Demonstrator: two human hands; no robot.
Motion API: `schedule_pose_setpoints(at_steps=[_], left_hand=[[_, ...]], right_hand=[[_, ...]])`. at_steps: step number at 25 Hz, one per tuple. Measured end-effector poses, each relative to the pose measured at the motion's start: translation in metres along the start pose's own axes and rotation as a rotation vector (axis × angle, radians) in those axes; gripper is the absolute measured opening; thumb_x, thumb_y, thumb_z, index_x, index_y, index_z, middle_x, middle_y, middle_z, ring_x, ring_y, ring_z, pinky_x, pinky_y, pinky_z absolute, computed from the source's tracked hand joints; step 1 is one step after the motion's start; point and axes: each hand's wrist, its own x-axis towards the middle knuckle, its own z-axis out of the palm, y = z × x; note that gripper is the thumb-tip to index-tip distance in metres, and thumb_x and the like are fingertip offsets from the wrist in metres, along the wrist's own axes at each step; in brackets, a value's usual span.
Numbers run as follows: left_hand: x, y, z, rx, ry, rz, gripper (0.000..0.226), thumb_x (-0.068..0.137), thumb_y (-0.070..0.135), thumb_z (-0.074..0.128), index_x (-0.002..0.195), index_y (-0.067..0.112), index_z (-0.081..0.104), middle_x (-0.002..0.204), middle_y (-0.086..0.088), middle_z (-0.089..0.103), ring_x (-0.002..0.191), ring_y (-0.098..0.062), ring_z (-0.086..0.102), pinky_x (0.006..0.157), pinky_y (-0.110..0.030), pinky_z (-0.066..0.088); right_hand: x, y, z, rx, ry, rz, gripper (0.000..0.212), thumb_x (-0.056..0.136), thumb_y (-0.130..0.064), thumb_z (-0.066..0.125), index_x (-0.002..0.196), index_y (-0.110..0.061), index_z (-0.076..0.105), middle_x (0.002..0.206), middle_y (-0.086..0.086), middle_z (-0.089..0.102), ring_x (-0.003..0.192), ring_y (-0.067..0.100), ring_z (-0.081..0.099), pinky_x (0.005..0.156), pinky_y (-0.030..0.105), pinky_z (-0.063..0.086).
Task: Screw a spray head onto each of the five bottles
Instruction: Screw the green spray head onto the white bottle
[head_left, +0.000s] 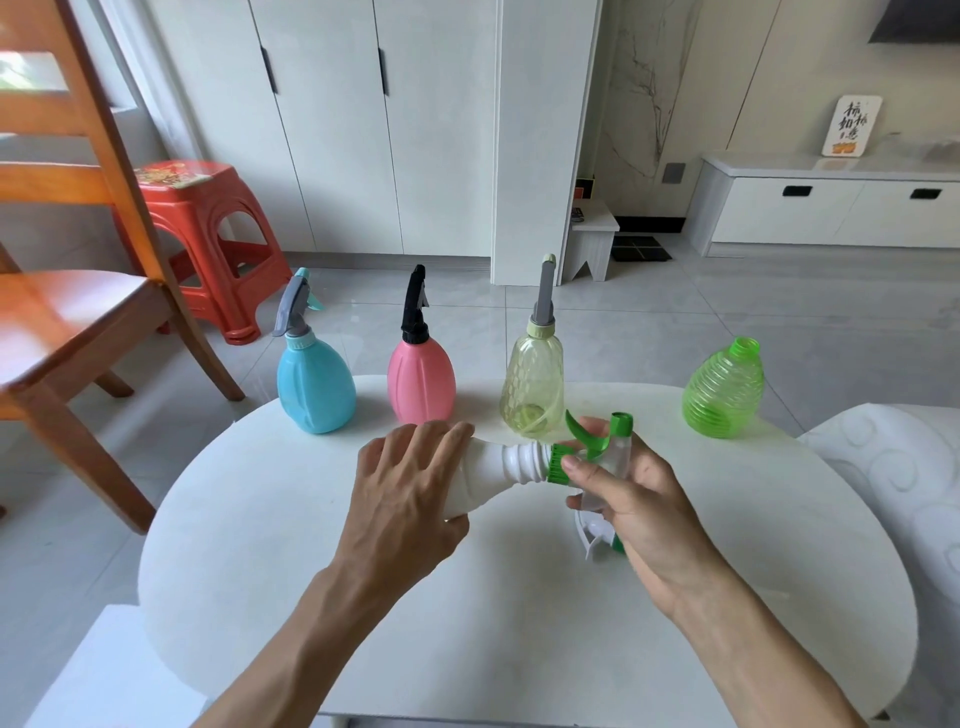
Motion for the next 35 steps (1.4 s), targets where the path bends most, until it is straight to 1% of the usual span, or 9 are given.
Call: schedule_pose_setpoints(at_steps=[4,10,15,18,21,23,27,30,35], left_hand=[[0.000,0.002,0.000,-0.006,0.005,0.020,0.082,0.049,0.021,0.088,0.127,0.012,0.061,0.115,-0.007,0.066,0.099,-0.035,0.062,0.080,-0.046,0.050],[0.000,-0.001,-0.003,-0.052,-0.046,0.040,0.078,0.055,0.028,0.084,0.128,0.019,0.058,0.117,0.000,0.063,0.101,-0.030,0.058,0.082,-0.044,0.048],[-0.001,-0.008,-0.008,-0.115,-0.109,0.080,0.076,0.056,0.036,0.079,0.127,0.026,0.055,0.116,0.007,0.062,0.098,-0.024,0.058,0.081,-0.040,0.049],[-0.003,-0.008,-0.010,-0.118,-0.072,0.070,0.075,0.056,0.035,0.079,0.127,0.026,0.055,0.117,0.007,0.062,0.100,-0.024,0.057,0.082,-0.040,0.048],[-0.004,-0.003,-0.009,-0.104,-0.051,0.071,0.075,0.056,0.032,0.080,0.126,0.025,0.055,0.117,0.005,0.062,0.100,-0.026,0.058,0.082,-0.043,0.048],[-0.005,-0.001,-0.008,-0.085,-0.062,0.064,0.075,0.055,0.030,0.082,0.125,0.023,0.057,0.116,0.004,0.063,0.101,-0.027,0.059,0.082,-0.044,0.048],[-0.002,0.001,-0.009,-0.095,-0.066,0.042,0.073,0.056,0.028,0.082,0.125,0.021,0.059,0.115,0.003,0.063,0.101,-0.028,0.059,0.082,-0.044,0.049],[-0.002,0.002,-0.008,-0.080,-0.057,0.062,0.073,0.056,0.027,0.082,0.125,0.020,0.060,0.116,0.001,0.063,0.101,-0.029,0.059,0.082,-0.045,0.049],[-0.002,0.002,-0.008,-0.074,-0.056,0.049,0.073,0.056,0.028,0.082,0.125,0.020,0.060,0.116,0.001,0.063,0.102,-0.029,0.059,0.083,-0.044,0.048]], right_hand=[[0.001,0.003,-0.005,-0.119,-0.008,-0.032,0.039,0.071,-0.015,0.080,0.106,-0.021,0.064,0.085,-0.010,0.072,0.082,0.012,0.067,0.070,0.027,0.054],[0.001,-0.013,-0.017,-0.349,-0.174,-0.207,0.047,0.072,-0.007,0.078,0.109,-0.029,0.061,0.099,-0.019,0.069,0.092,0.003,0.066,0.079,0.016,0.050],[-0.004,-0.019,-0.018,-0.554,-0.277,-0.271,0.049,0.074,-0.012,0.077,0.115,-0.032,0.058,0.103,-0.010,0.068,0.097,0.013,0.066,0.086,0.028,0.053],[-0.006,-0.020,-0.013,-0.463,-0.215,-0.269,0.049,0.071,-0.020,0.082,0.111,-0.035,0.058,0.095,-0.014,0.069,0.084,0.011,0.067,0.077,0.022,0.052],[-0.008,-0.015,-0.006,-0.347,-0.079,-0.222,0.049,0.068,-0.040,0.081,0.111,-0.039,0.056,0.084,-0.008,0.069,0.068,0.015,0.070,0.066,0.025,0.055],[-0.009,-0.010,-0.002,-0.386,-0.023,-0.190,0.055,0.068,-0.050,0.078,0.116,-0.045,0.051,0.092,-0.011,0.068,0.074,0.015,0.071,0.071,0.030,0.058],[-0.009,-0.009,-0.002,-0.347,-0.059,-0.189,0.083,0.064,-0.034,0.084,0.132,-0.049,0.039,0.111,-0.003,0.062,0.094,0.010,0.066,0.082,0.020,0.051],[-0.010,-0.011,-0.001,-0.414,0.006,-0.205,0.071,0.064,-0.051,0.080,0.125,-0.049,0.044,0.106,-0.017,0.064,0.093,0.006,0.065,0.078,0.014,0.046],[-0.009,-0.010,-0.004,-0.329,-0.039,-0.120,0.080,0.061,-0.036,0.083,0.128,-0.051,0.043,0.104,0.000,0.066,0.088,0.015,0.069,0.080,0.027,0.054]])
